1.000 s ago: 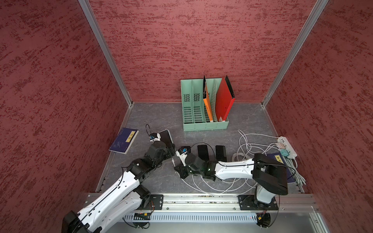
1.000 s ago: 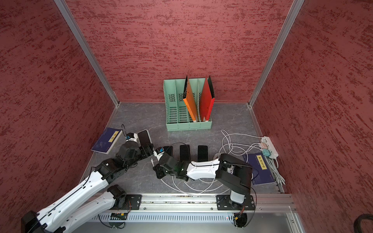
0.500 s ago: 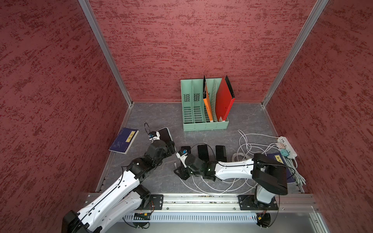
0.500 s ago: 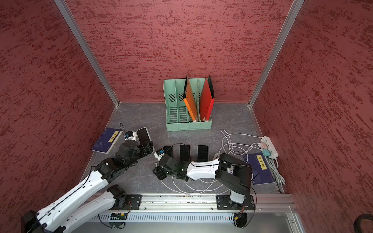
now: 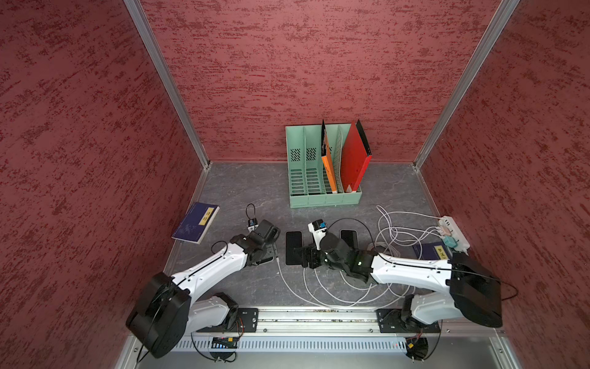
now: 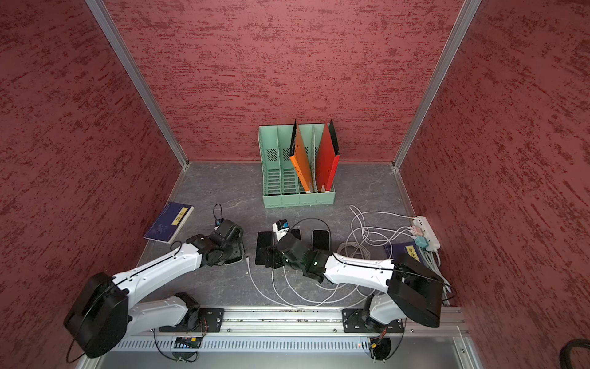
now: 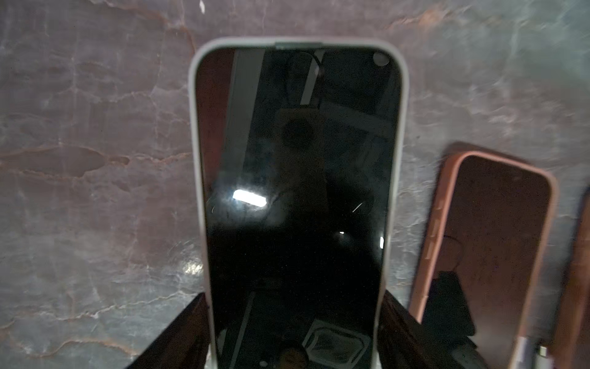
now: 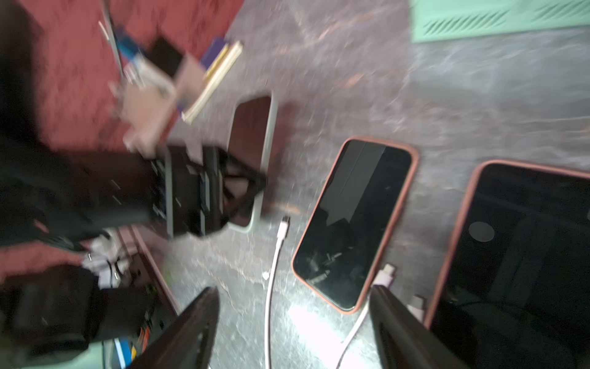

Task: Unplug the charging cable from the phone
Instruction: Place the phone at the center of the board.

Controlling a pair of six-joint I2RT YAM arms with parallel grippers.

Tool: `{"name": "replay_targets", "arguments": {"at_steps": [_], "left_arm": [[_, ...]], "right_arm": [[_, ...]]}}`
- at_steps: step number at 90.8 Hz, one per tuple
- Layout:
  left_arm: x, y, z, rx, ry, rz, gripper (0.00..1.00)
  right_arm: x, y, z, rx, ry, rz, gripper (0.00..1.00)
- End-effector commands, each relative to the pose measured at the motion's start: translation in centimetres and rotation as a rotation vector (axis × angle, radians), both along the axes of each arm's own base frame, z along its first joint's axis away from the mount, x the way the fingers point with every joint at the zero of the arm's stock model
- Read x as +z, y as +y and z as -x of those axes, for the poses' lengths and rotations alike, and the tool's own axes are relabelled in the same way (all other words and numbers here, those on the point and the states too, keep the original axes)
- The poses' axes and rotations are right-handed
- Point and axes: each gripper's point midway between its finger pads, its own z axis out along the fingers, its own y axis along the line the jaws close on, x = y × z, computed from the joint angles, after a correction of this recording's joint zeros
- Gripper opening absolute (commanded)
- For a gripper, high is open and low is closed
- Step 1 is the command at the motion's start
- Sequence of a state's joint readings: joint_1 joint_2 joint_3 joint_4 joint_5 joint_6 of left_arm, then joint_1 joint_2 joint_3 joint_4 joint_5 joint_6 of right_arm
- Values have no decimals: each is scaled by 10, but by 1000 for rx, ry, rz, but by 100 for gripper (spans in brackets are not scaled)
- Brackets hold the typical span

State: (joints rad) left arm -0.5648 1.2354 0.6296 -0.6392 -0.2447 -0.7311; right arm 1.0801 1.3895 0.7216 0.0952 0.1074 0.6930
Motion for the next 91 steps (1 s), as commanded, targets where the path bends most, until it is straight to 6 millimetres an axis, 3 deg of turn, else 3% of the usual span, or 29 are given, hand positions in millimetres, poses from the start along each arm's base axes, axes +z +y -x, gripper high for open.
{"name": "replay_targets", "arguments": {"at_steps": [1,13,21,29,40,43,45,57,67,75,83,91], "left_arm": [[2,-2,-8,-23,11,-34,0],[-17,-7,-5,-43,80,-44,0],[-24,-13,-5,-53,99,-33,0],[-24,-17,-7,-56,87,-16,37],[-19,-24,-7,-79,73,-1,73],[-17,-25,-6,-77,71,1,92],[-17,-25,-6,-78,73,-1,98],[-7,-20,-4,-57,79,-24,100],[17,-15,-8,-46,32,-39,100],[48,-13,-16,-39,-50,-28,100],[90,-5,-32,-19,-178,-26,100],[138,12,-53,22,-343,-59,100]], "right_arm": [[-17,-36,-12,-153,55,96,84],[-11,-54,-16,-212,77,42,88],[-2,-65,-18,-234,68,21,96],[9,-77,-20,-260,57,5,98],[15,-95,-23,-305,60,-4,98],[15,-102,-24,-325,66,-1,98],[15,-106,-24,-335,71,0,98],[19,-139,-33,-437,85,25,99],[32,-176,-41,-564,40,95,98],[50,-208,-48,-698,-35,168,98],[70,-218,-55,-705,-144,207,98],[74,-230,-63,-736,-264,266,98]]}}
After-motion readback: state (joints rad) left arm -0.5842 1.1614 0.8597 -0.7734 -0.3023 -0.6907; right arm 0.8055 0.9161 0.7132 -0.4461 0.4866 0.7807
